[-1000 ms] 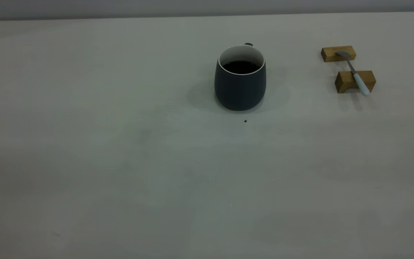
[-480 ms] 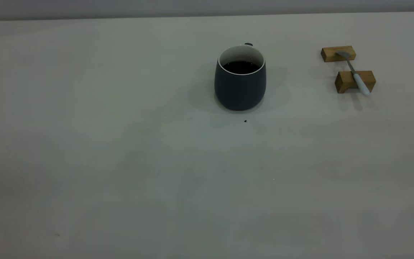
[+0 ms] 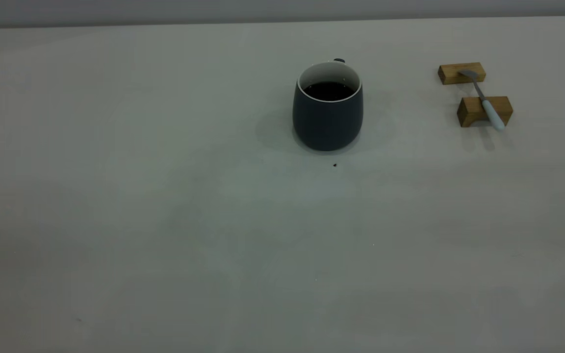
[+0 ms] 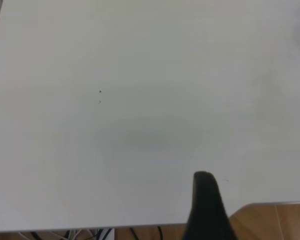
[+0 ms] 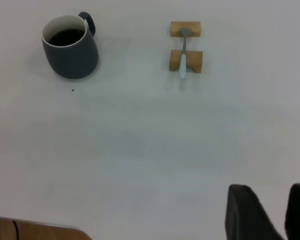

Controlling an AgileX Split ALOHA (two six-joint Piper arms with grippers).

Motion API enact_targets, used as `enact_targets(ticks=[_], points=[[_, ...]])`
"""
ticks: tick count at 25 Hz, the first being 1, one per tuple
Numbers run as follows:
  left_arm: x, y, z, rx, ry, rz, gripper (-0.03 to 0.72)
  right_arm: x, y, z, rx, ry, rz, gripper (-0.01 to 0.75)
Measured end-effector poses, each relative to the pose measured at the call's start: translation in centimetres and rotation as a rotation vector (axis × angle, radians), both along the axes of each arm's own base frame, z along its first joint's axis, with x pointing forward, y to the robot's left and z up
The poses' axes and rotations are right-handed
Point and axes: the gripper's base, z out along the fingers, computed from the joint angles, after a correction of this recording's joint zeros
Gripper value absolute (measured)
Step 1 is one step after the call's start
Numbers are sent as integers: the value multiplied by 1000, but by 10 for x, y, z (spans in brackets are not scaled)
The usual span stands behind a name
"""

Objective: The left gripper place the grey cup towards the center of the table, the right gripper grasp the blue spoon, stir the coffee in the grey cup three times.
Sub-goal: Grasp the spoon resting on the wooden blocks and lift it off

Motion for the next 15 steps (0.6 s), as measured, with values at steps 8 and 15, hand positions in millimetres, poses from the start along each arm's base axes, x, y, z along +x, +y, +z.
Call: enact_targets(ticks=[8,15], points=[[0,-1,0,0,0,38,585,0,0,0,0,0,0,240],[0,-1,0,0,0,38,585,9,1,16,11,31,-8,279]])
